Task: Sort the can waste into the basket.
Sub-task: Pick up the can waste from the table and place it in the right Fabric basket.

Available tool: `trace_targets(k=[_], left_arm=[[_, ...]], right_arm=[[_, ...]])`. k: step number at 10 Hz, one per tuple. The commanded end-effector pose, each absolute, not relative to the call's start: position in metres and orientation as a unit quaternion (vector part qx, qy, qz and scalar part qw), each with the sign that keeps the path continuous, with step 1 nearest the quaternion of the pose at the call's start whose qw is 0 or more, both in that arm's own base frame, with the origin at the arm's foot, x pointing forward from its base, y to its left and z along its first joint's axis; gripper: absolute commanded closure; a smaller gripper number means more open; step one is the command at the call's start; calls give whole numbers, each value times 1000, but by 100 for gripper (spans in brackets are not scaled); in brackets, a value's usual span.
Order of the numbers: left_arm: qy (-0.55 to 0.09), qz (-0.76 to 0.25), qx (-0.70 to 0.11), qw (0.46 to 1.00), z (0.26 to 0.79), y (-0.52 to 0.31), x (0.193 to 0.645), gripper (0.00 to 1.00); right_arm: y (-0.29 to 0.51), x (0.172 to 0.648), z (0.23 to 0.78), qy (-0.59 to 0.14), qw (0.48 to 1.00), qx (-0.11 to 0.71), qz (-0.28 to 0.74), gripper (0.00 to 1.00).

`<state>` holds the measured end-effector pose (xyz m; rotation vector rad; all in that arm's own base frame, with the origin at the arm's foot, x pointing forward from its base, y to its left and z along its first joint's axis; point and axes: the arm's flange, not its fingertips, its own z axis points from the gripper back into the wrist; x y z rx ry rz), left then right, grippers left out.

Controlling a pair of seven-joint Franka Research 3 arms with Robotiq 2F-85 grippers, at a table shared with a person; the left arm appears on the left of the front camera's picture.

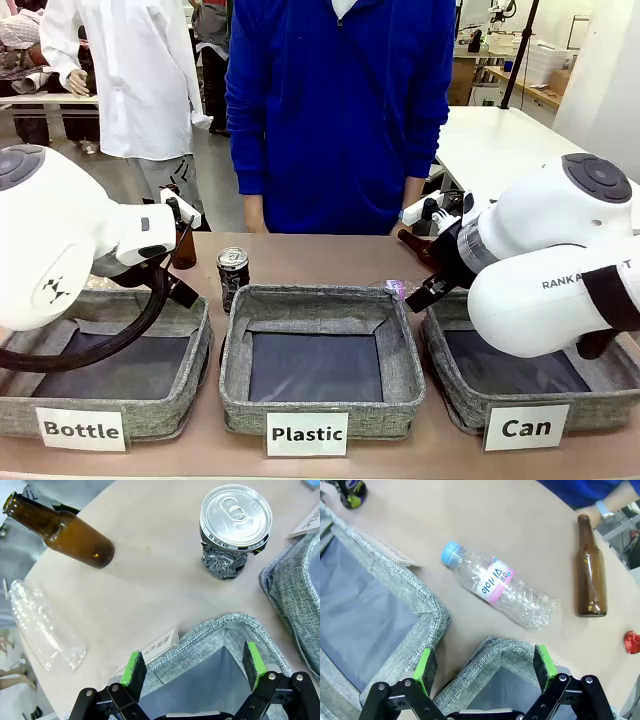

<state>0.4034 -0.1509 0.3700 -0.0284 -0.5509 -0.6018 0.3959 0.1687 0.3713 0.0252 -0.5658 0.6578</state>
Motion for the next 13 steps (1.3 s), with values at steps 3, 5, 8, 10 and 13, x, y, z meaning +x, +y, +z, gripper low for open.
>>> trace_targets(k=[3,5,8,10,13], left_arm=[[-268,-293,-14,918,370,-151,403,0],[-268,-293,-14,918,370,-151,403,0],[-268,-293,-14,918,370,-151,403,0],[-268,-293,-14,918,370,-151,403,0],[-268,-293,-14,918,370,-151,403,0]], right_arm=[[169,396,371,-274,907,12,319,0],[169,396,371,-274,907,12,319,0],[169,396,371,-274,907,12,319,0],[169,396,371,-274,907,12,319,0],[169,396,371,-274,907,12,319,0]])
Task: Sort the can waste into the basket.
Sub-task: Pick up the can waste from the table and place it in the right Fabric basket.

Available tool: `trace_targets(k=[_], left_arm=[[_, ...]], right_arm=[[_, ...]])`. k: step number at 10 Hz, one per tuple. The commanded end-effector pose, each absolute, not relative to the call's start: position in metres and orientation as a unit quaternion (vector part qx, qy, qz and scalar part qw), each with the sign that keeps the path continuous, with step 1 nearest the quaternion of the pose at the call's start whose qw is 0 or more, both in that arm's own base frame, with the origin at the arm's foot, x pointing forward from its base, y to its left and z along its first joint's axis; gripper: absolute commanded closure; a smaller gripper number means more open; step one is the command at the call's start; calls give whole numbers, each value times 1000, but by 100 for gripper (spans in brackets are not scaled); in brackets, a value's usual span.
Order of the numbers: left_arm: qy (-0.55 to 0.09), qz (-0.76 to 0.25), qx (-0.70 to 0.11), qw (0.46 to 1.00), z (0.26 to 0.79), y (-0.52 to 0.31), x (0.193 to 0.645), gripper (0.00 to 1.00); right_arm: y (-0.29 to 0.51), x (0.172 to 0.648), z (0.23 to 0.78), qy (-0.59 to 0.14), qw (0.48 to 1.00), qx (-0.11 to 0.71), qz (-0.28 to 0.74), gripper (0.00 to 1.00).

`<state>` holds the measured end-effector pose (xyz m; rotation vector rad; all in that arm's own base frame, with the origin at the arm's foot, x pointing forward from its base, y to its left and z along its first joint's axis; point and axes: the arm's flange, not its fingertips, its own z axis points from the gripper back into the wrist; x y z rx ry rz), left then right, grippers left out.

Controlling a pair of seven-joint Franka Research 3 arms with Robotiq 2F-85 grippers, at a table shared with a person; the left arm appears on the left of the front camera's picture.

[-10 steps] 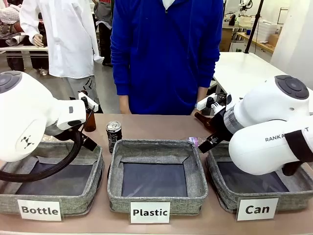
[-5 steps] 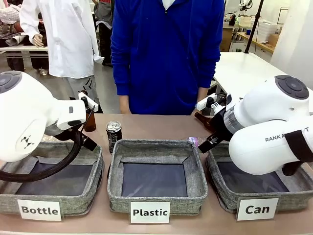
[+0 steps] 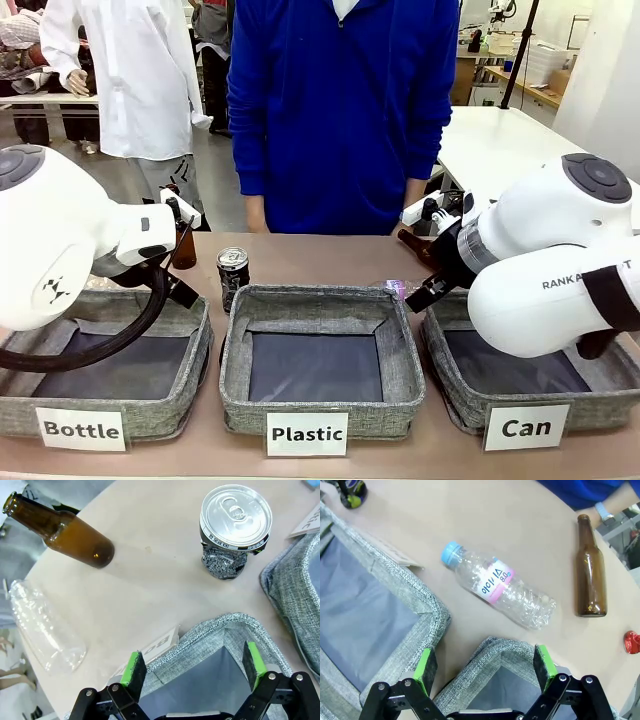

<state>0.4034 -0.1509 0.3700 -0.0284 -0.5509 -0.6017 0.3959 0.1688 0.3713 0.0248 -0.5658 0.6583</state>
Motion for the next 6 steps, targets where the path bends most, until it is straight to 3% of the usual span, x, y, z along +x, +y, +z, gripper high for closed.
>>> trace_targets(k=[1,6], left_arm=[[-268,-293,-14,918,370,-151,403,0],[-268,-293,-14,918,370,-151,403,0]], right_arm=[[169,396,371,-274,907,12,319,0],[169,396,371,-274,907,12,319,0]])
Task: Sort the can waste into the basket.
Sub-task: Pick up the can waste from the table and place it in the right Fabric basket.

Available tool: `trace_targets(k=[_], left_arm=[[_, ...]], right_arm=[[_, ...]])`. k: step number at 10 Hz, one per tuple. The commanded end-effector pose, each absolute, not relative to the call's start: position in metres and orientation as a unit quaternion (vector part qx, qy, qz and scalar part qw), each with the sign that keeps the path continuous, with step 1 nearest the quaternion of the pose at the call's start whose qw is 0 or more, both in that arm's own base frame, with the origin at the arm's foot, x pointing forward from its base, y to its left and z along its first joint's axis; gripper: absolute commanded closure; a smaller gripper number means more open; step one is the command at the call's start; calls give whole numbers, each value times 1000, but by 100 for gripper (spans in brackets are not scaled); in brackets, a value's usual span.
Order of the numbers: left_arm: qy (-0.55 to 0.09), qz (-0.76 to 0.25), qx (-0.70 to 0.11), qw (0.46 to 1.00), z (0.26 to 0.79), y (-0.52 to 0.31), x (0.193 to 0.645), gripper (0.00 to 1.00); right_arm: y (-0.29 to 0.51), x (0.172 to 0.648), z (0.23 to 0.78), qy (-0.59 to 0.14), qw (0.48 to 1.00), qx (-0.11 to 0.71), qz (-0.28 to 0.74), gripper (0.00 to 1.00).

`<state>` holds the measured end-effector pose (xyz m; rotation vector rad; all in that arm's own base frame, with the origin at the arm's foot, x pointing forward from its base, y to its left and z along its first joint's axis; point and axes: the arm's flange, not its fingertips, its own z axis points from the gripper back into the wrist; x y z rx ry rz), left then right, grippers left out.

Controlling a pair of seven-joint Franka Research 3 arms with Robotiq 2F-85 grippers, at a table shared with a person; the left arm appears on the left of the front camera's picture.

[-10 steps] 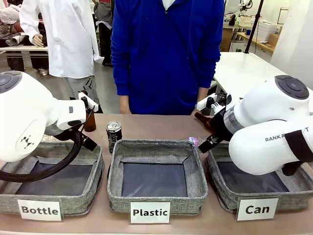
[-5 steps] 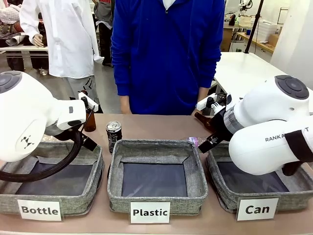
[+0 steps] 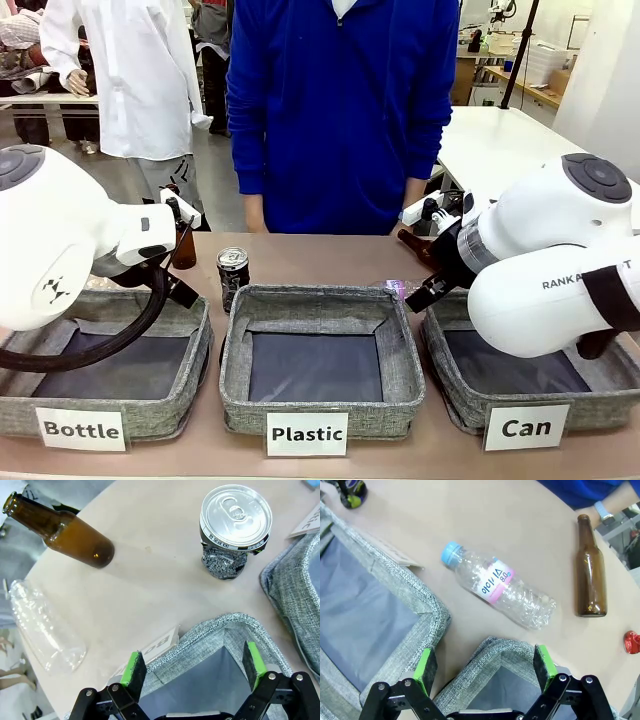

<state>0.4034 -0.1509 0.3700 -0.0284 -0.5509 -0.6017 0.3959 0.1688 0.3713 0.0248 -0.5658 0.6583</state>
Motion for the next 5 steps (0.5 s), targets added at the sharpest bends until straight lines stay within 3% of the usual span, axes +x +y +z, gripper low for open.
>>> trace_targets(k=[1,3,5], left_arm=[[-247,-282,2,927,381,-149,400,0],[-204,-175,-22,963,434,-146,382,0],[-208,-140,-100,963,484,-131,353,0]], right_arm=[[168,395,385,-280,911,37,301,0],[161,392,430,-266,930,71,245,0],[146,379,483,-242,950,129,150,0]])
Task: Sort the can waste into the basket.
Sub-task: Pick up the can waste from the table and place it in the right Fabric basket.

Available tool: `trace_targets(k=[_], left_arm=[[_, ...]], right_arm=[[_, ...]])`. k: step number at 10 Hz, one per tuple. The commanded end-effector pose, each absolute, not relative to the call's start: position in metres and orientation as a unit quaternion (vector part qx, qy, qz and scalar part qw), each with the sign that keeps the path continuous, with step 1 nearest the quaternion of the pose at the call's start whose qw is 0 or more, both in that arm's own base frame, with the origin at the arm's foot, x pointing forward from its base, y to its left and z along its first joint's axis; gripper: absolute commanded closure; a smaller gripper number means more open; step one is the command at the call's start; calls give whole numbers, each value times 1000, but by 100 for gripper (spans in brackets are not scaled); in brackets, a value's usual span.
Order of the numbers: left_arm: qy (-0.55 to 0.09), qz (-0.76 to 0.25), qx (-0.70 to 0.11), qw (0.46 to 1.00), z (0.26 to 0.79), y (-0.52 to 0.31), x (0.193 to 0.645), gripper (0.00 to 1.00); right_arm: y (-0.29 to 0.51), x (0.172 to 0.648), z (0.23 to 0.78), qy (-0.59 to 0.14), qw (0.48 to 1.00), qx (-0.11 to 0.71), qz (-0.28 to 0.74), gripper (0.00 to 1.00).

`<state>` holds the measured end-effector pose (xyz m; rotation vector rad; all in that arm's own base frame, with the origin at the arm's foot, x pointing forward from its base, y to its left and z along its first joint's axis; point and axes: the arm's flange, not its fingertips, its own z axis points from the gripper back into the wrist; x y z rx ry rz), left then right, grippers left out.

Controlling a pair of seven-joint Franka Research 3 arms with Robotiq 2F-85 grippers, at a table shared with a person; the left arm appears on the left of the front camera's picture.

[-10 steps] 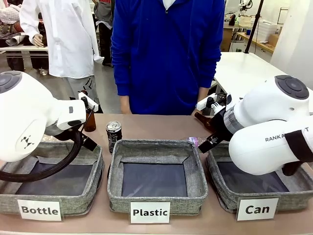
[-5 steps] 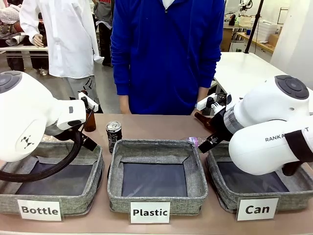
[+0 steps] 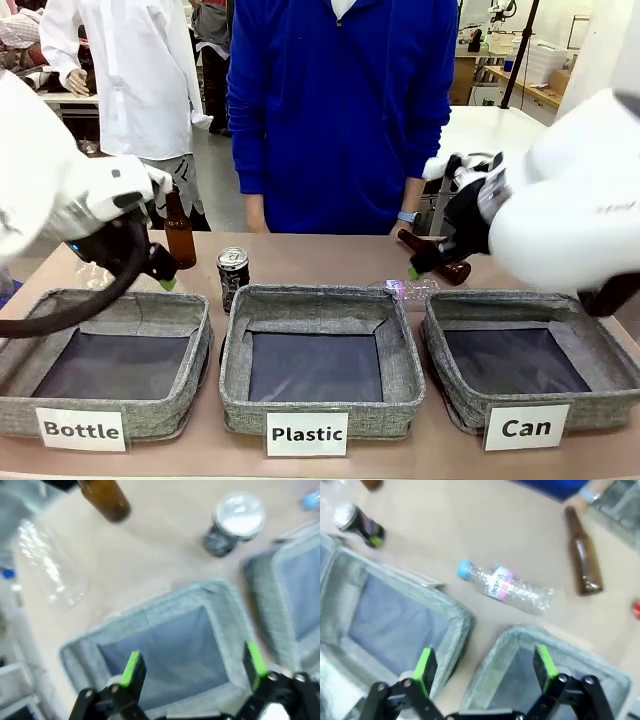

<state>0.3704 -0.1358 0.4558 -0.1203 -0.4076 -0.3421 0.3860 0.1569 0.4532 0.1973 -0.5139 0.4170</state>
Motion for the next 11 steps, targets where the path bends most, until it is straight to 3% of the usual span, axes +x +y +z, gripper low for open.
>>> trace_targets(k=[1,3,5,8,11], left_arm=[[-218,-142,-170,950,504,-117,336,0],[-221,-160,-321,907,524,-67,306,0],[-245,-105,-420,868,516,15,289,0],[-285,-6,-515,808,474,116,270,0],[-333,54,-535,775,405,166,245,0]], right_arm=[[129,364,507,-222,946,188,145,0],[78,343,529,-200,933,275,120,0],[-13,329,529,-212,905,370,-2,0],[-123,301,491,-231,837,477,-134,0],[-204,283,445,-254,767,548,-215,0]])
